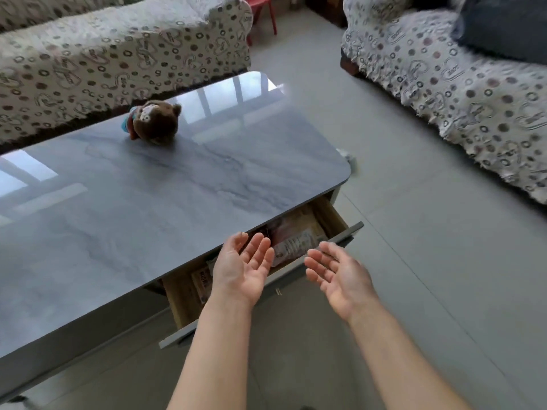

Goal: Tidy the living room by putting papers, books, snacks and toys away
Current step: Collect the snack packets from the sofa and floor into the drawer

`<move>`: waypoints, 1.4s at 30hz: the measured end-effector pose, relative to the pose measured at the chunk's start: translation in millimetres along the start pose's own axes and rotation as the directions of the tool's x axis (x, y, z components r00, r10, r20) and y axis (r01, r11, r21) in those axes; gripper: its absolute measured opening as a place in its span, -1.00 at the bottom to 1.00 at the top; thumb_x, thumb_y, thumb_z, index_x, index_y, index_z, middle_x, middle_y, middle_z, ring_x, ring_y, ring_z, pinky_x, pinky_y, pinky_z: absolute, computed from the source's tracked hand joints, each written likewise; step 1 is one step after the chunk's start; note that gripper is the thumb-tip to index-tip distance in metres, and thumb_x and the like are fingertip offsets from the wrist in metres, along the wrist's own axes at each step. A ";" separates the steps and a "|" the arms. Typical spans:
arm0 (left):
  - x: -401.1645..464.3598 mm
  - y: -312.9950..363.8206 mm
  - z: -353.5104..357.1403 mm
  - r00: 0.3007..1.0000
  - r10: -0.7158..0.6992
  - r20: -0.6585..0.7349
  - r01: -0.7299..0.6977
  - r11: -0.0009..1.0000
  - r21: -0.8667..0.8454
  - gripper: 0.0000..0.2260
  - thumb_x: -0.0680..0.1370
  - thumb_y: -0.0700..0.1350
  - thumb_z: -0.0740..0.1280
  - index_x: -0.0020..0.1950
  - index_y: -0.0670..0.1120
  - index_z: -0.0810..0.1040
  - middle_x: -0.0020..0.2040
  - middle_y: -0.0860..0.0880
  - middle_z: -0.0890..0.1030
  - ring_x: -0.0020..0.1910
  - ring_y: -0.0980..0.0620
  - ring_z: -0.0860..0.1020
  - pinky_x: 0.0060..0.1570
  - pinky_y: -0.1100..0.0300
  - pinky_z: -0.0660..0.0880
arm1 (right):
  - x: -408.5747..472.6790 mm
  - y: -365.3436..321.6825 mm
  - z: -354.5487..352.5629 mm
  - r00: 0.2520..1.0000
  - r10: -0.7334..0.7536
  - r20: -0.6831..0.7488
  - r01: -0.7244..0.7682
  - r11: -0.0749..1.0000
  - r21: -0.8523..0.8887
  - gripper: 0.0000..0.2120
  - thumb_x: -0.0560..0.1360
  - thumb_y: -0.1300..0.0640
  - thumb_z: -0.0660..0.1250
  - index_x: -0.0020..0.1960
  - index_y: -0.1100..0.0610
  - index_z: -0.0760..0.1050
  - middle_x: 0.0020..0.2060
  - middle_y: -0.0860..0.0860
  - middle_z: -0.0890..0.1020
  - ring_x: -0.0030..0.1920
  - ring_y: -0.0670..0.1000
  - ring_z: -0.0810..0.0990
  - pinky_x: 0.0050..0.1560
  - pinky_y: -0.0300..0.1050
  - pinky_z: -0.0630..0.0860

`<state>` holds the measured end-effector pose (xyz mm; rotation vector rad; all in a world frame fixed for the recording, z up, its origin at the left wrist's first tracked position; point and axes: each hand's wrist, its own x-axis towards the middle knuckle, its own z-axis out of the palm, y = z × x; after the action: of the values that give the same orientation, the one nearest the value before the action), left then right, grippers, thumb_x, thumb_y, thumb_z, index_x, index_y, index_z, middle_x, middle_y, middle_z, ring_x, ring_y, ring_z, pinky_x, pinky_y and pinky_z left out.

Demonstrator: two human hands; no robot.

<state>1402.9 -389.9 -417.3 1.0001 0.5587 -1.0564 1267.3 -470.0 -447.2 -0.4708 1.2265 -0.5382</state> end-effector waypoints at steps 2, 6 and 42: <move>-15.5 -2.3 21.2 0.999 -0.002 0.032 0.002 1.000 -0.008 -0.84 0.61 -0.09 0.23 0.13 -0.14 0.47 0.15 -0.18 0.57 0.04 -0.10 0.58 -0.04 0.06 0.55 | -12.9 -25.0 -14.6 0.999 -0.021 -0.041 0.022 0.999 0.033 -0.82 0.59 0.13 0.25 0.10 0.20 0.52 -0.07 0.15 0.65 -0.13 0.09 0.65 -0.15 -0.07 0.56; -45.0 -8.3 60.9 0.995 -0.017 0.102 0.017 1.000 -0.005 -0.81 0.62 -0.08 0.22 0.16 -0.14 0.48 0.14 -0.17 0.58 0.03 -0.09 0.58 -0.04 0.07 0.55 | -36.3 -73.5 -35.0 0.994 -0.069 -0.087 0.078 0.991 0.112 -0.86 0.59 0.13 0.24 -0.03 0.16 0.54 -0.13 0.12 0.66 -0.17 0.06 0.64 -0.18 -0.08 0.54; 14.5 2.2 483.8 0.956 0.006 0.294 -0.040 0.993 0.111 -0.87 0.62 -0.11 0.17 0.00 -0.12 0.47 -0.03 -0.10 0.58 -0.13 -0.01 0.55 -0.11 0.13 0.50 | 69.4 -513.7 -51.9 0.943 -0.323 -0.080 0.328 0.943 0.058 -0.87 0.59 0.16 0.19 -0.07 0.08 0.50 -0.25 0.05 0.64 -0.30 -0.01 0.60 -0.29 -0.16 0.47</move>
<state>1376.6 -822.7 -202.3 0.9264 0.2441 -1.2015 1166.9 -918.4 -201.9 -0.6042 1.1976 -0.8839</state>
